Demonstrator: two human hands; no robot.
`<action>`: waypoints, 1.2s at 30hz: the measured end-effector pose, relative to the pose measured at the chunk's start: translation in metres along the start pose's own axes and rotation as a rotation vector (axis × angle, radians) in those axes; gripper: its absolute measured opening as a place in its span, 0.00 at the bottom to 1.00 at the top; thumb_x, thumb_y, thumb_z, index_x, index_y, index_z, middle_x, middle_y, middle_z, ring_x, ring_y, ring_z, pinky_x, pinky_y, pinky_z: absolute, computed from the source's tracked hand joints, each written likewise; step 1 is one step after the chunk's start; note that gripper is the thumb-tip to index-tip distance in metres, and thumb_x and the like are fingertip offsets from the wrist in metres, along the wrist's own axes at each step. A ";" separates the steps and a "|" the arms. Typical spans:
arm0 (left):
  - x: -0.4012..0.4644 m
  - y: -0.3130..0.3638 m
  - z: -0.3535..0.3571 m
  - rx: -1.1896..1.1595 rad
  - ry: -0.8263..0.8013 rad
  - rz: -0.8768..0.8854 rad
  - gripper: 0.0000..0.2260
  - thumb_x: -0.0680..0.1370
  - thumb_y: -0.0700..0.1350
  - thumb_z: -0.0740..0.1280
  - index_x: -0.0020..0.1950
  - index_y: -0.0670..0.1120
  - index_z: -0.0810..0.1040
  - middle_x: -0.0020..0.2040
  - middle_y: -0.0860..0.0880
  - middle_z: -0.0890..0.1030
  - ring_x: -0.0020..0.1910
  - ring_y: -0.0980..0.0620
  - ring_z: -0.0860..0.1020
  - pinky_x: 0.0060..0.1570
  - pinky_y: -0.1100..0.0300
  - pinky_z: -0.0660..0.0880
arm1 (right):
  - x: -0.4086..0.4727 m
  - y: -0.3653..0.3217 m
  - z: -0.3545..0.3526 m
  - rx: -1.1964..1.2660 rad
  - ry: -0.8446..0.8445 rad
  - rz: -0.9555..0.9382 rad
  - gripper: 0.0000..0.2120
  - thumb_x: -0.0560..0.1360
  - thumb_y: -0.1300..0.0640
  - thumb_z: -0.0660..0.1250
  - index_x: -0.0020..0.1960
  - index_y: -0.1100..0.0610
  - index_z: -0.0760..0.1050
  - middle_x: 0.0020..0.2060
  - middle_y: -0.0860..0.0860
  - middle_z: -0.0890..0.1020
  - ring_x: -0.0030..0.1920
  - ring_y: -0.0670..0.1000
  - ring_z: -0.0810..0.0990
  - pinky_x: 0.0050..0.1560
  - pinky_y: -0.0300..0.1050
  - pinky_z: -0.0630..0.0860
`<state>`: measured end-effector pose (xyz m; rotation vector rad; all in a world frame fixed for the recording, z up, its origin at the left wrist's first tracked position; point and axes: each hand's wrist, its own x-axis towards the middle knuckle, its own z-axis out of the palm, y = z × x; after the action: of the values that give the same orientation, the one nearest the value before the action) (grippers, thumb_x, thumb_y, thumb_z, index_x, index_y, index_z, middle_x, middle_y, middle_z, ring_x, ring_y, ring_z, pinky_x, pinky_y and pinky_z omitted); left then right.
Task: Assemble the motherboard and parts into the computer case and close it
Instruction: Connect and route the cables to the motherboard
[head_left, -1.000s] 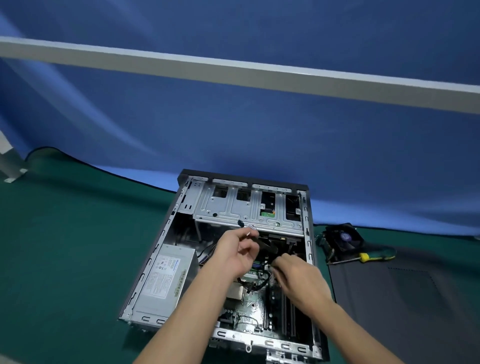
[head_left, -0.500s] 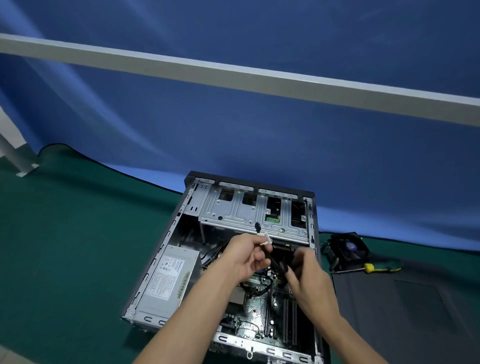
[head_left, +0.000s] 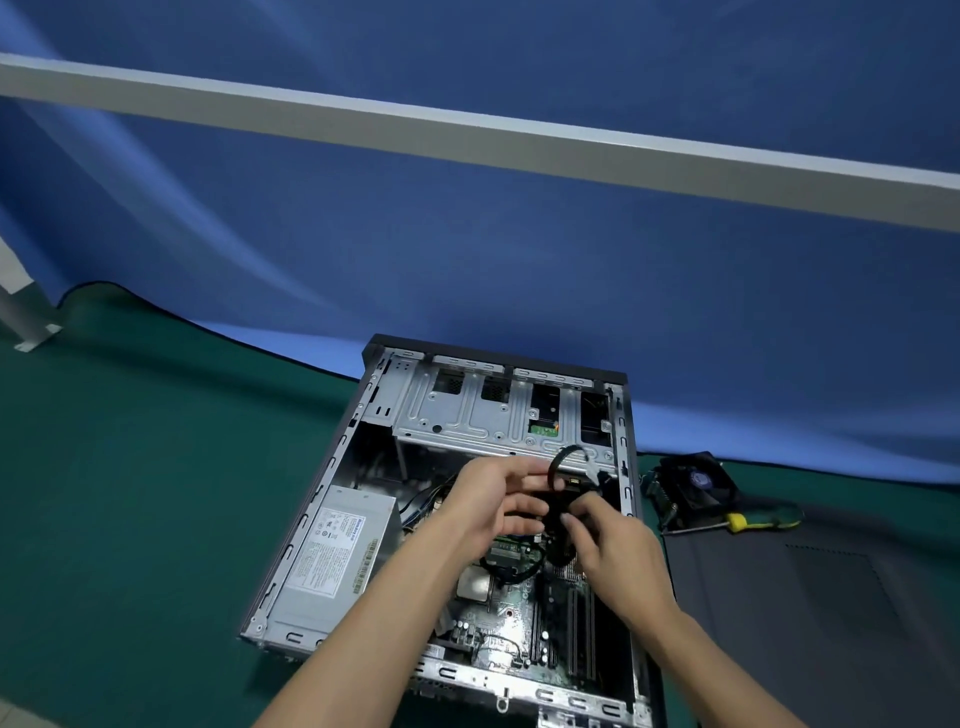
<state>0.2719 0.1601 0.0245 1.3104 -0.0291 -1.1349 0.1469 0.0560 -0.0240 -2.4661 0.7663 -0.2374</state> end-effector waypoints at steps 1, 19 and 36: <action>0.001 -0.005 -0.001 0.040 0.042 -0.004 0.10 0.79 0.38 0.58 0.50 0.39 0.79 0.43 0.43 0.83 0.28 0.54 0.75 0.25 0.61 0.75 | 0.002 -0.001 0.001 0.077 -0.019 0.054 0.07 0.78 0.51 0.64 0.42 0.46 0.70 0.29 0.45 0.80 0.30 0.46 0.78 0.33 0.45 0.72; 0.038 -0.073 -0.023 0.545 0.169 0.125 0.06 0.74 0.41 0.72 0.41 0.44 0.76 0.33 0.49 0.78 0.23 0.56 0.71 0.24 0.63 0.70 | 0.011 -0.016 -0.013 -0.239 -0.032 -0.056 0.08 0.79 0.52 0.60 0.54 0.48 0.78 0.47 0.42 0.80 0.48 0.47 0.78 0.41 0.41 0.68; 0.089 -0.083 -0.028 0.661 0.316 0.244 0.06 0.72 0.43 0.73 0.41 0.40 0.82 0.38 0.46 0.83 0.37 0.52 0.78 0.35 0.68 0.71 | 0.016 -0.019 0.054 -0.401 -0.559 0.263 0.37 0.77 0.62 0.59 0.77 0.63 0.40 0.77 0.57 0.47 0.63 0.62 0.74 0.56 0.51 0.72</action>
<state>0.2809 0.1348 -0.0974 1.9992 -0.3459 -0.7142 0.1858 0.0844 -0.0591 -2.5534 0.9313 0.7375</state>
